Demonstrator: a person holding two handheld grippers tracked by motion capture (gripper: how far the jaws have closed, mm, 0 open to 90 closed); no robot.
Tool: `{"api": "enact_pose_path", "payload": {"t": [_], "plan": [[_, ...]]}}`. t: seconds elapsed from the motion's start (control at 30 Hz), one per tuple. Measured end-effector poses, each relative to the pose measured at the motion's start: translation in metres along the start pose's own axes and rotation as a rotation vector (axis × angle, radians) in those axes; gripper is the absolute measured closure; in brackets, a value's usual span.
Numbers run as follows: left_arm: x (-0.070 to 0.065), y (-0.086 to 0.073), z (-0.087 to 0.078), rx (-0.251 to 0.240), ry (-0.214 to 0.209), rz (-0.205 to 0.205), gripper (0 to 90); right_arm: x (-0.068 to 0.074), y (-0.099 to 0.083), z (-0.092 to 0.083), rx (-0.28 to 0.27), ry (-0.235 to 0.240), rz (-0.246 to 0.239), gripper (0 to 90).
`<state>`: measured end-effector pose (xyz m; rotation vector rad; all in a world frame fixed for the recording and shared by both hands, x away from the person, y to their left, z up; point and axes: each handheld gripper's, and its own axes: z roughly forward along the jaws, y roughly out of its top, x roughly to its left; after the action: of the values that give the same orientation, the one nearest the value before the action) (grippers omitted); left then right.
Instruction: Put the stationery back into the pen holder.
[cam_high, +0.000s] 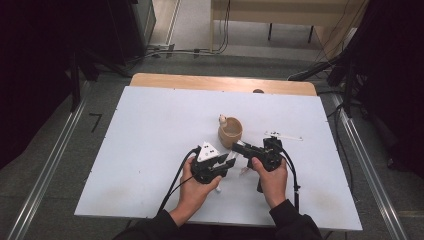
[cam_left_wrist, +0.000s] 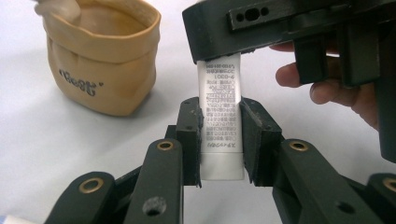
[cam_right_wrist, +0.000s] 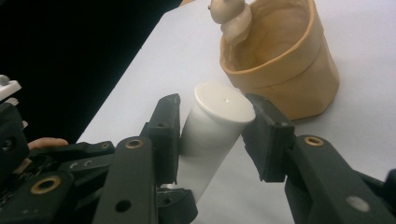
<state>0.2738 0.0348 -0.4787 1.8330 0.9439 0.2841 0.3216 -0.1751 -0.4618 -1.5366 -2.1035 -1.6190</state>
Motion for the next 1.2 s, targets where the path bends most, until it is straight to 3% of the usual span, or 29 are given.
{"api": "enact_pose_path", "payload": {"t": [0.37,0.7,0.93,1.2], "plan": [[0.002,0.000,0.002,0.025,-0.023,-0.021,70.6,0.009,0.001,-0.002,0.000,0.004,-0.047,63.4],[0.005,0.000,0.001,0.041,-0.022,-0.047,59.3,0.010,0.005,-0.007,-0.023,0.002,-0.061,63.6],[0.010,0.001,-0.008,0.046,-0.016,-0.068,52.2,0.009,0.010,-0.011,-0.033,-0.001,-0.067,64.8],[0.022,0.001,-0.020,0.045,-0.003,-0.103,50.8,0.007,0.014,-0.012,-0.046,-0.010,-0.075,65.0]]}}
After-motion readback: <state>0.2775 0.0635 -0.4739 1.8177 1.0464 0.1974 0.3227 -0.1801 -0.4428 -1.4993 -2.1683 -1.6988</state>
